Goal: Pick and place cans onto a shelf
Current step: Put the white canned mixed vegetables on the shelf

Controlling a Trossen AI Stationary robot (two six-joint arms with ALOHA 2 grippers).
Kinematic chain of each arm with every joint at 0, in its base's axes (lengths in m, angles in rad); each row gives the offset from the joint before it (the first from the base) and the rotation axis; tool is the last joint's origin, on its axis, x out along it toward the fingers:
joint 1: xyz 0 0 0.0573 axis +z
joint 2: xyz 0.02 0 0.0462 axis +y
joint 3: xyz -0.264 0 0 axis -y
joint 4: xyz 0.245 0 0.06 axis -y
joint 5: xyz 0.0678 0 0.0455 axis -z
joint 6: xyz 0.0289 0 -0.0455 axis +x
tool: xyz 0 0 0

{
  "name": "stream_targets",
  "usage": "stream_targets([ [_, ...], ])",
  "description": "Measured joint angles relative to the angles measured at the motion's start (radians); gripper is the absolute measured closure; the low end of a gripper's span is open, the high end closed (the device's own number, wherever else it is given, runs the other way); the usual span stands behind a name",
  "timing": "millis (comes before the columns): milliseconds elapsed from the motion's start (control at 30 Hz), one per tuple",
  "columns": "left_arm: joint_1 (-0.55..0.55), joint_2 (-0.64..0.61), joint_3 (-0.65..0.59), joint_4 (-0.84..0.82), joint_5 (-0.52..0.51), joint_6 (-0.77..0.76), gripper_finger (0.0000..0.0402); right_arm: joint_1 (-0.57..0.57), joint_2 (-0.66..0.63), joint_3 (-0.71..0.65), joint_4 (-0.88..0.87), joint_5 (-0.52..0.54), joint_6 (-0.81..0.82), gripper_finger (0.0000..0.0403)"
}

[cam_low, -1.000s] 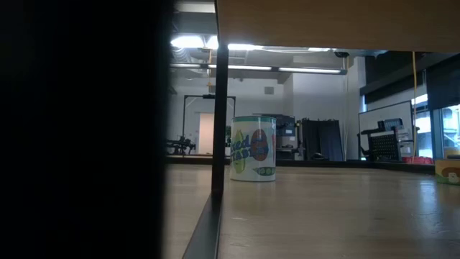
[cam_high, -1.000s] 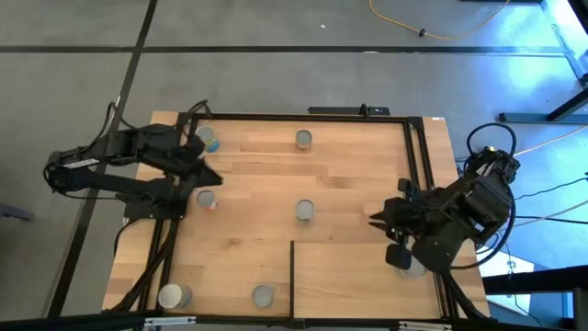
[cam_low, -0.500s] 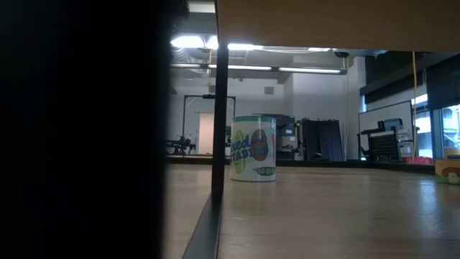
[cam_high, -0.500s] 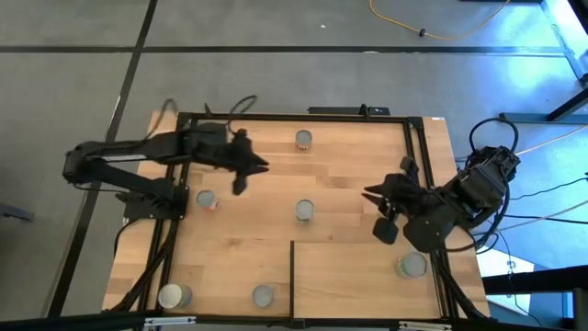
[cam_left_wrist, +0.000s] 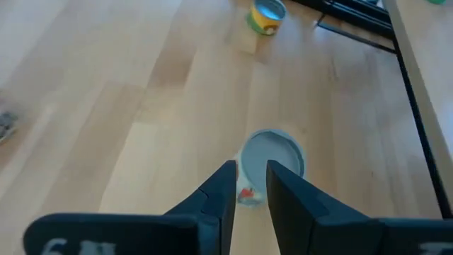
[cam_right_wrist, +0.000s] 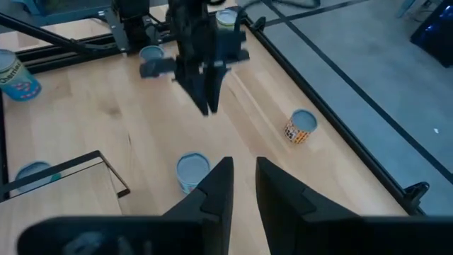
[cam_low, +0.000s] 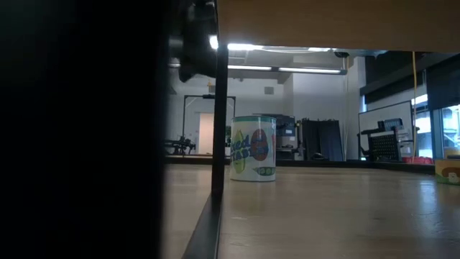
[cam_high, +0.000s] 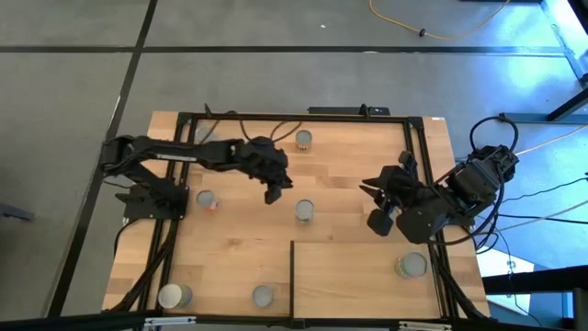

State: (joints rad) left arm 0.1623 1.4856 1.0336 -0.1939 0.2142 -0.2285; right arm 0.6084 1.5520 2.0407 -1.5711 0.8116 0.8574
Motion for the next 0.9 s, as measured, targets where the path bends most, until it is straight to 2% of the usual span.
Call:
stream_targets([
  [200,-0.005,0.113,0.000,0.097,0.006,0.004,0.0329,-0.004,0.000,0.000,0.000,0.001,-0.011,0.0338],
  [433,-0.051,0.204,0.000,0.140,0.006,0.105,0.0332,-0.004,0.000,0.000,0.000,0.000,-0.026,0.0338],
  [600,-0.075,0.216,0.000,0.143,-0.037,0.109,0.0332,-0.003,0.000,0.000,0.000,0.000,-0.027,0.0338],
  [900,-0.078,0.216,0.000,0.141,-0.042,0.057,0.0332,-0.003,0.000,0.000,0.000,-0.001,-0.035,0.0338],
])
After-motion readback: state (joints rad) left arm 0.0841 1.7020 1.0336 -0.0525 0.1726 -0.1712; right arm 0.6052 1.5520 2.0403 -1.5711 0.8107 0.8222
